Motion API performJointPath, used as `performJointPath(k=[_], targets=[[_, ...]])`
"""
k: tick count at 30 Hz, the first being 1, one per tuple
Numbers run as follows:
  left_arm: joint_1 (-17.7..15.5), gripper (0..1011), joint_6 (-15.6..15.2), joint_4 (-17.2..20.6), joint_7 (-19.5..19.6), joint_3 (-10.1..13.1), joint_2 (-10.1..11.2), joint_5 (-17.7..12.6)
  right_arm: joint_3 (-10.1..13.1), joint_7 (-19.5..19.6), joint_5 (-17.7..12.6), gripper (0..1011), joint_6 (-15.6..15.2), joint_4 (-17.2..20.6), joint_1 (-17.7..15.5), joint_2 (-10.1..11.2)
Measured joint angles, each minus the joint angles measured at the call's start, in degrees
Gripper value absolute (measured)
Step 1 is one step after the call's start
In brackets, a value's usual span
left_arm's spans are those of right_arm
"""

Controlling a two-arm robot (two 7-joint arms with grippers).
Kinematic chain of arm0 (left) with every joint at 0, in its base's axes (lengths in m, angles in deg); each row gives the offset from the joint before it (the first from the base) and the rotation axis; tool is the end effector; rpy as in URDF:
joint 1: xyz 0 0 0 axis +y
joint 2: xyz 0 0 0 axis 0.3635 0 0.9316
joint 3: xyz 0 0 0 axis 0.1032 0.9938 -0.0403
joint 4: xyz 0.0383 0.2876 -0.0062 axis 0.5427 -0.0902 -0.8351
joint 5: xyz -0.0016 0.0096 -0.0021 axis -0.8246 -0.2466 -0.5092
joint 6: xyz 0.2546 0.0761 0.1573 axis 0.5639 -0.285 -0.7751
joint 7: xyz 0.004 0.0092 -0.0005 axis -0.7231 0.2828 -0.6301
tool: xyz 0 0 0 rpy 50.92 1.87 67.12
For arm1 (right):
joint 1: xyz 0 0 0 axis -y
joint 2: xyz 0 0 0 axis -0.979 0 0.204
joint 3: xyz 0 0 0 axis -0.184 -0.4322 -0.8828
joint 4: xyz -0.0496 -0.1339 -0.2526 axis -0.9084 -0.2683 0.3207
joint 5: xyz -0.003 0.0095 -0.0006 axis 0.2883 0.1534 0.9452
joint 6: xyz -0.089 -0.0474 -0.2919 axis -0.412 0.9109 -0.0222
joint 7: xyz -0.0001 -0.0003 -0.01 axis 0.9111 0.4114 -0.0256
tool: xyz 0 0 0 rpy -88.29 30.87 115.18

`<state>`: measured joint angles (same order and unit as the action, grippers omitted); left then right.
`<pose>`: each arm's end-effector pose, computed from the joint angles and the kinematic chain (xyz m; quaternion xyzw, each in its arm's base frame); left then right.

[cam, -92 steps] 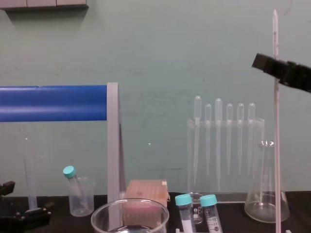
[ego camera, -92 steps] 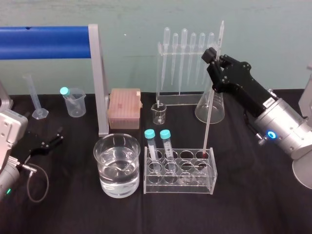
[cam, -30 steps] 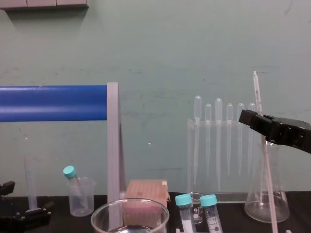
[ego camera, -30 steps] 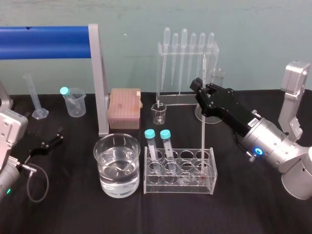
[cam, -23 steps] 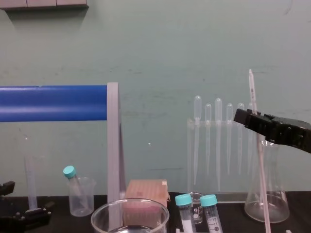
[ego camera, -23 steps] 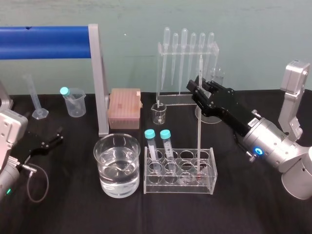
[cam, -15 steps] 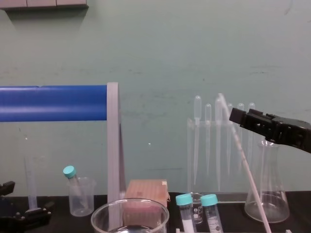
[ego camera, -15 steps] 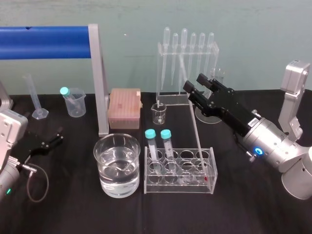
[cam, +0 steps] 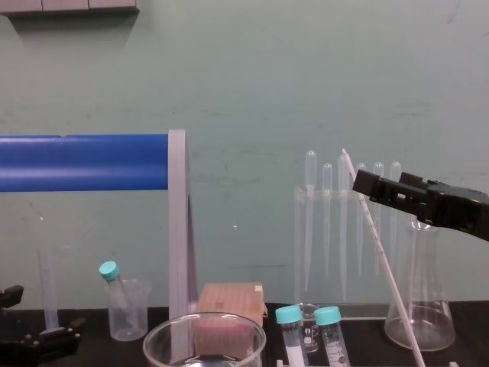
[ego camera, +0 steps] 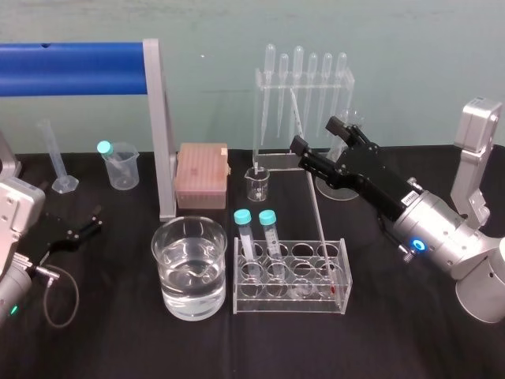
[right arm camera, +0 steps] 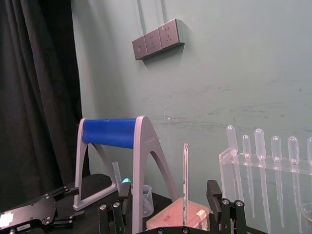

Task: Hold the thermometer with one hand and immerse one end into the beaker, then reinsert it into the test tube rack.

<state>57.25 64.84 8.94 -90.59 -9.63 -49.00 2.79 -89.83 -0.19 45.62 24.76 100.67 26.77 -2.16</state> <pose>0.3581 0.0826 -0.3023 0.1414 -0.1324 0.5799 0.7913 0.3903 -0.0466 -0.2546 0.1223 -0.0045 -0.4033 0.9068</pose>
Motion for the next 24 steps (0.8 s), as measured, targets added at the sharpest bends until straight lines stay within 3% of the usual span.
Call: performJointPath(k=[10, 18, 24], targets=[[0.0, 1008, 0.0, 0.0, 0.0, 0.0, 0.0, 0.0, 0.1, 0.3, 0.3, 1000, 0.0, 0.2, -0.1, 0.0], [0.0, 1008, 0.0, 0.0, 0.0, 0.0, 0.0, 0.0, 3.9, 11.4, 6.4, 1000, -0.2, 3.8, -3.1, 0.3], [0.0, 1008, 0.0, 0.0, 0.0, 0.0, 0.0, 0.0, 6.9, 20.0, 11.1, 1000, -3.6, 5.4, -5.7, 0.6]])
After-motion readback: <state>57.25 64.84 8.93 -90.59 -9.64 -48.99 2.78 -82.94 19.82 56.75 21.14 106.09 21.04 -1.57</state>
